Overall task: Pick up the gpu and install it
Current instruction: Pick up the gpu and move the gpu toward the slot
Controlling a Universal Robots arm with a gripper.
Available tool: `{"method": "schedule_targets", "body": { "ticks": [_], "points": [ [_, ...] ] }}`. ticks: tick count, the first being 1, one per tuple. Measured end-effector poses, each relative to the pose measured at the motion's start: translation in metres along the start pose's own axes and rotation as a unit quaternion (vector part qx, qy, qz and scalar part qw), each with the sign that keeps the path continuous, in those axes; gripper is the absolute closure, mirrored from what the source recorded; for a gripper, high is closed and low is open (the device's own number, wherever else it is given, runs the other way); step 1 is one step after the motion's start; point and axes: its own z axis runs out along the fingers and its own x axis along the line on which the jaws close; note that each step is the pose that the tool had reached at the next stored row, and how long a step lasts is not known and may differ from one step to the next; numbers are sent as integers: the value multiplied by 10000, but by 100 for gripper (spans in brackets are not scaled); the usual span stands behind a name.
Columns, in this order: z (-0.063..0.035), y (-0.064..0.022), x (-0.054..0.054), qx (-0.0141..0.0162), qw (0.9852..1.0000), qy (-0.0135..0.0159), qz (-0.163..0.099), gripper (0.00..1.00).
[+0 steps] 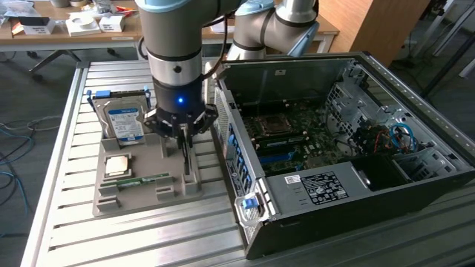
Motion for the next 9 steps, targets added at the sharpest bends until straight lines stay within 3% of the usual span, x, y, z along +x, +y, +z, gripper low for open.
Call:
{"method": "schedule_targets", "body": {
  "ticks": [9],
  "points": [
    [-293, 13, -7, -1, 10000, -1, 0, 74]
  ]
}}
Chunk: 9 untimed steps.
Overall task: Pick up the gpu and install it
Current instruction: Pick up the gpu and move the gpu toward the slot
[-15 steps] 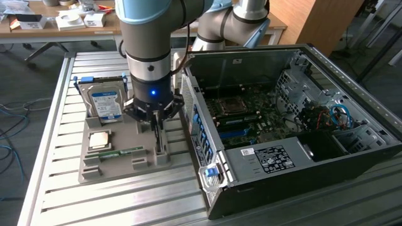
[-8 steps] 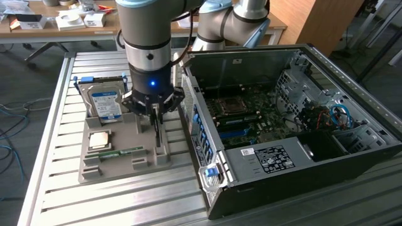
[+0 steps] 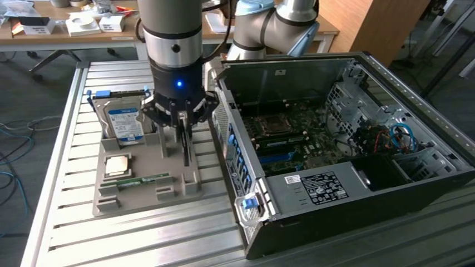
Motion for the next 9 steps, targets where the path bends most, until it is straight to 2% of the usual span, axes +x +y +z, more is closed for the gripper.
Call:
{"method": "schedule_targets", "body": {
  "ticks": [9],
  "points": [
    [-284, 13, -6, 1, 10000, 1, 0, 74]
  ]
}}
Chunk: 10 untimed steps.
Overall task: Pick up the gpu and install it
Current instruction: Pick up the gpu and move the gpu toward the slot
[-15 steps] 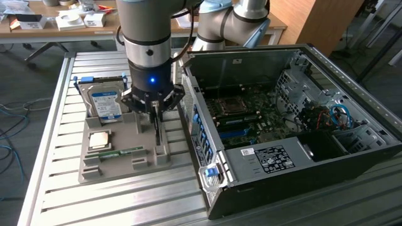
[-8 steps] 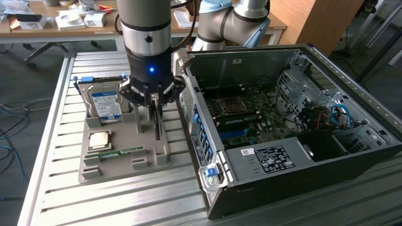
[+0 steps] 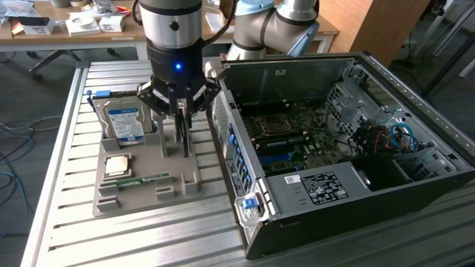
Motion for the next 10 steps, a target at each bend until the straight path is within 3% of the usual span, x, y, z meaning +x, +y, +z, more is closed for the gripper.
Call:
{"method": "schedule_targets", "body": {
  "ticks": [10],
  "points": [
    [-276, 13, -7, 0, 10000, 0, 0, 74]
  ]
}}
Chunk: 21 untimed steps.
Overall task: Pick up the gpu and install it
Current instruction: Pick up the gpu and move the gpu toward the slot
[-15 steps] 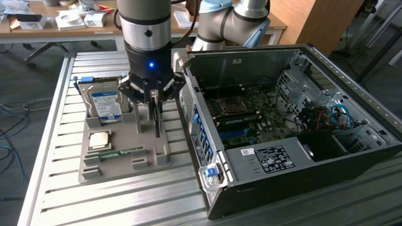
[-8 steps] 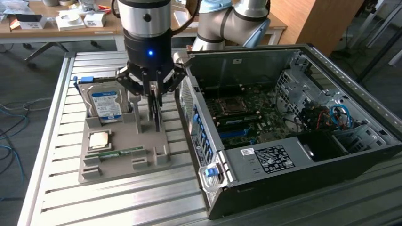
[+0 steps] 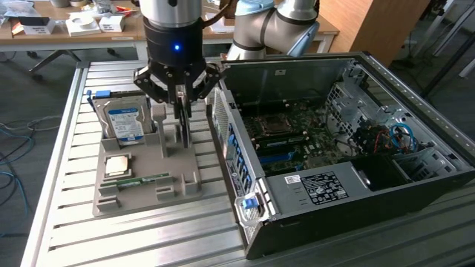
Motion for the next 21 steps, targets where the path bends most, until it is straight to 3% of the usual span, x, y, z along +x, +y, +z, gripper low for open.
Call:
{"method": "schedule_targets", "body": {
  "ticks": [12, 21],
  "points": [
    [-430, 19, -10, 1, 10000, 0, 0, 74],
    [-612, 28, -14, 0, 10000, 0, 0, 74]
  ]
}}
